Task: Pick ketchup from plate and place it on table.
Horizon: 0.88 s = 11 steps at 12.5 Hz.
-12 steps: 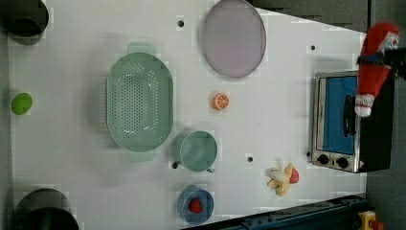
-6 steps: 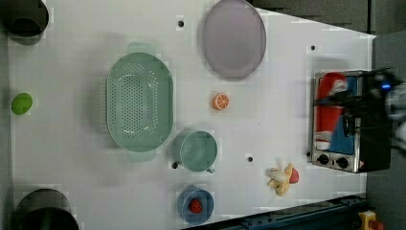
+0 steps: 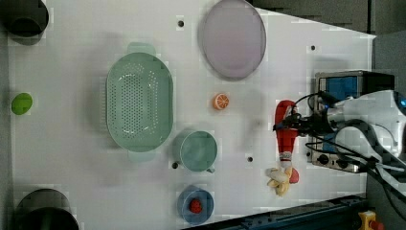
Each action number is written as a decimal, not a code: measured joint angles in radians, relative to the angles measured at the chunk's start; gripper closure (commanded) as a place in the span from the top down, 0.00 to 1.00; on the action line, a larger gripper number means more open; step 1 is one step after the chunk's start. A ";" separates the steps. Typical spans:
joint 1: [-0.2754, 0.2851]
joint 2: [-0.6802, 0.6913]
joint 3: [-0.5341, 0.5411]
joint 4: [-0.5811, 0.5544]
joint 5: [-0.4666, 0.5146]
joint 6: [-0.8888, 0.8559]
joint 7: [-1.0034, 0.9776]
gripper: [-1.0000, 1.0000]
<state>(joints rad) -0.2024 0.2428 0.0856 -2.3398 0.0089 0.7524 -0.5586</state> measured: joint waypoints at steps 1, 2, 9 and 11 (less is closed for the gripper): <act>0.003 0.023 0.000 0.002 0.000 0.018 0.000 0.68; 0.005 0.040 0.001 0.006 0.004 0.043 0.000 0.78; 0.013 -0.004 0.026 0.025 0.002 0.061 0.006 1.00; 0.020 -0.054 0.027 0.078 0.001 -0.013 0.041 1.00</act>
<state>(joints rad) -0.1821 0.1892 0.1126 -2.2617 0.0101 0.7393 -0.5176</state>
